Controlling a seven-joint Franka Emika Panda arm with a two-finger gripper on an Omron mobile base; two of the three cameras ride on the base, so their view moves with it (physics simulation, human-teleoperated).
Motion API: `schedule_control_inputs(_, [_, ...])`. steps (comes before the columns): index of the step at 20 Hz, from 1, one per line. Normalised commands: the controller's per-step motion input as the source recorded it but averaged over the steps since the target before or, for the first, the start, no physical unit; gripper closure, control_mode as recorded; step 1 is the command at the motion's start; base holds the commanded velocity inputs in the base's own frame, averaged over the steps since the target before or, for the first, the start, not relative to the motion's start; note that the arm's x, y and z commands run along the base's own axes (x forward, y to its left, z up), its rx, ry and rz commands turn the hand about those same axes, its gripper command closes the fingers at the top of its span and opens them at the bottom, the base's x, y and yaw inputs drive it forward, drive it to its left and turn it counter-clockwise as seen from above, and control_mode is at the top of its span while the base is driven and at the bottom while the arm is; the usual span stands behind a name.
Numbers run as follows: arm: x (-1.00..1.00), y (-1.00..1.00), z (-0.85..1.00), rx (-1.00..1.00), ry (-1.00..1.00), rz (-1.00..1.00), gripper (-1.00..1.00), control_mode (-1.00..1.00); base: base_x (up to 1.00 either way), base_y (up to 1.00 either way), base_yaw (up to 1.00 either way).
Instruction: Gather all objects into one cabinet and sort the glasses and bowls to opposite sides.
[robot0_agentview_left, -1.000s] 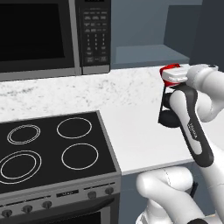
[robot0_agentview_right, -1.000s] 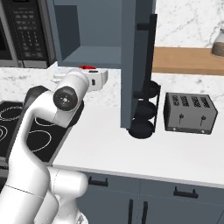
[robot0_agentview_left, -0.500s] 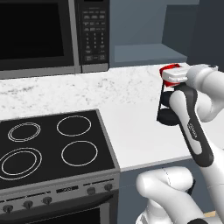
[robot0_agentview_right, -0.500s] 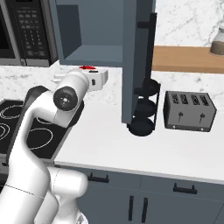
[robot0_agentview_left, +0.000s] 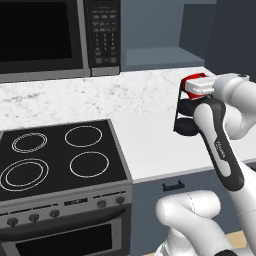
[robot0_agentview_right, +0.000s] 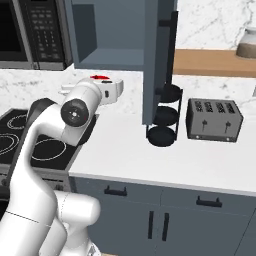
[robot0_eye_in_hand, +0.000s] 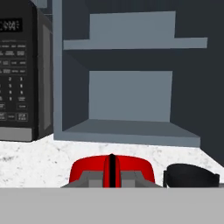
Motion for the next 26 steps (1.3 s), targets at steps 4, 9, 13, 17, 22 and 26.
schedule_control_inputs(4, [0.00,0.00,0.00,0.00,0.00,0.00,1.00,1.00,-0.27,0.00,0.00])
schedule_control_inputs(9, [0.00,0.00,0.00,0.00,0.00,0.00,1.00,1.00,-0.28,0.00,0.00])
schedule_control_inputs(13, [0.00,0.00,0.00,0.00,0.00,0.00,1.00,1.00,-0.29,0.00,0.00])
schedule_control_inputs(17, [0.00,0.00,0.00,0.00,0.00,0.00,1.00,1.00,-0.40,0.00,0.00])
schedule_control_inputs(22, [0.00,0.00,0.00,0.00,0.00,0.00,1.00,1.00,-0.53,0.09,0.06])
schedule_control_inputs(26, [0.00,0.00,0.00,0.00,0.00,0.00,1.00,1.00,-0.76,0.44,0.23])
